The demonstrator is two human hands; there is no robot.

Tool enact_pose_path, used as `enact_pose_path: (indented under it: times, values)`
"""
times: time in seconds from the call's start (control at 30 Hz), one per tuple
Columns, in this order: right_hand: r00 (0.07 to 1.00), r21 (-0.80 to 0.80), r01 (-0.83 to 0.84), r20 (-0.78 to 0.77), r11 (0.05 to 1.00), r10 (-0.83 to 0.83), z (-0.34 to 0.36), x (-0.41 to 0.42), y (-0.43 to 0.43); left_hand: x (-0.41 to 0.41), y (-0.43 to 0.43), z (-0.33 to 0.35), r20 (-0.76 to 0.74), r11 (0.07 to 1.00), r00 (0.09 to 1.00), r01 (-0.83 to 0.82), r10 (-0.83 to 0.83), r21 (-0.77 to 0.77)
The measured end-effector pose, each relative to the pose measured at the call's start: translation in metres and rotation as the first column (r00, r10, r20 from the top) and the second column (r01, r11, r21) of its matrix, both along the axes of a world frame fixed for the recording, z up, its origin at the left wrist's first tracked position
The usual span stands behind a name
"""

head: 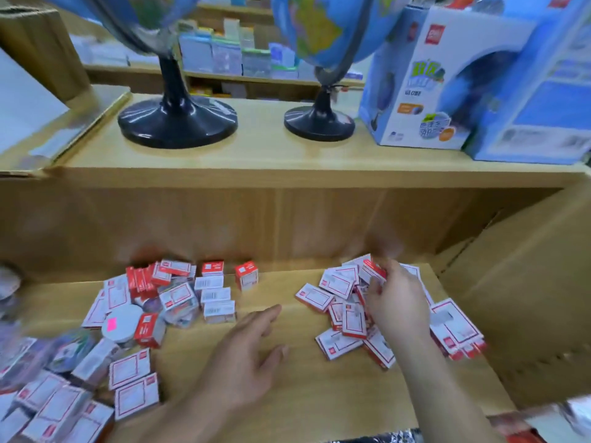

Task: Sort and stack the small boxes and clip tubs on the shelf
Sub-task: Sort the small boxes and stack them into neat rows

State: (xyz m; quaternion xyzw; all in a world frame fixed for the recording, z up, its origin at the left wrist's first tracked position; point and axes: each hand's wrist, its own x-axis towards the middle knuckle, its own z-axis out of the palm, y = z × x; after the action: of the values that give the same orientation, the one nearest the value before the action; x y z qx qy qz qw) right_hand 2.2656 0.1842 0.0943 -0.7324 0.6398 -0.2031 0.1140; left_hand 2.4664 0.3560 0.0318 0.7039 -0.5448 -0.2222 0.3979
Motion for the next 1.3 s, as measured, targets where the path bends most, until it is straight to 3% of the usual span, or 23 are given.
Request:
enact_pose_path:
  times: [0.1,0.17,0.3,0.43,0.57,0.73,0.9,1.0,1.13,1.2,1.3]
  values:
    - [0.998,-0.189,-0.066,-0.007,0.980,0.066,-0.001,0.010,0.008,0.007,0.010,0.002,0.006,0.999,0.999,-0.053,0.053,-0.006]
    - [0.972,-0.261,-0.189,0.090,0.947,0.219,0.003,0.033,0.023,0.012,0.019,0.004,-0.009,0.996,0.997,-0.083,0.083,-0.013]
    - [0.808,-0.074,-0.499,0.320,0.863,0.495,-0.014,0.091,0.059,0.025,0.045,0.006,0.031,0.996,0.995,-0.091,0.091,-0.024]
    - [0.748,0.048,-0.643,0.254,0.764,0.614,-0.033,0.127,0.070,0.045,0.075,0.009,0.129,0.984,0.976,-0.175,0.175,-0.012]
    - [0.666,0.140,-0.742,0.271,0.656,0.695,-0.048,0.155,0.072,0.057,0.099,0.008,0.128,0.968,0.960,-0.251,0.251,-0.017]
    - [0.684,0.163,-0.729,0.147,0.665,0.714,-0.064,0.170,0.079,0.056,0.120,0.005,0.109,0.941,0.935,-0.333,0.337,-0.056]
    - [0.730,0.036,-0.680,0.127,0.732,0.672,-0.073,0.163,0.083,0.042,0.142,0.015,0.191,0.911,0.896,-0.367,0.401,-0.191]
    - [0.745,0.036,-0.645,0.255,0.764,0.617,-0.070,0.154,0.096,0.038,0.163,0.003,0.256,0.910,0.874,-0.405,0.413,-0.087]
    - [0.643,0.105,-0.686,0.552,0.720,0.531,-0.060,0.145,0.122,0.033,0.171,-0.013,0.298,0.934,0.894,-0.358,0.335,0.021]
    - [0.604,0.128,-0.708,0.619,0.695,0.502,-0.052,0.147,0.136,0.035,0.165,-0.008,0.311,0.942,0.897,-0.336,0.314,0.019]
    - [0.497,0.082,-0.797,0.654,0.599,0.571,-0.028,0.151,0.151,0.038,0.163,0.012,0.133,0.907,0.897,-0.417,0.421,-0.059]
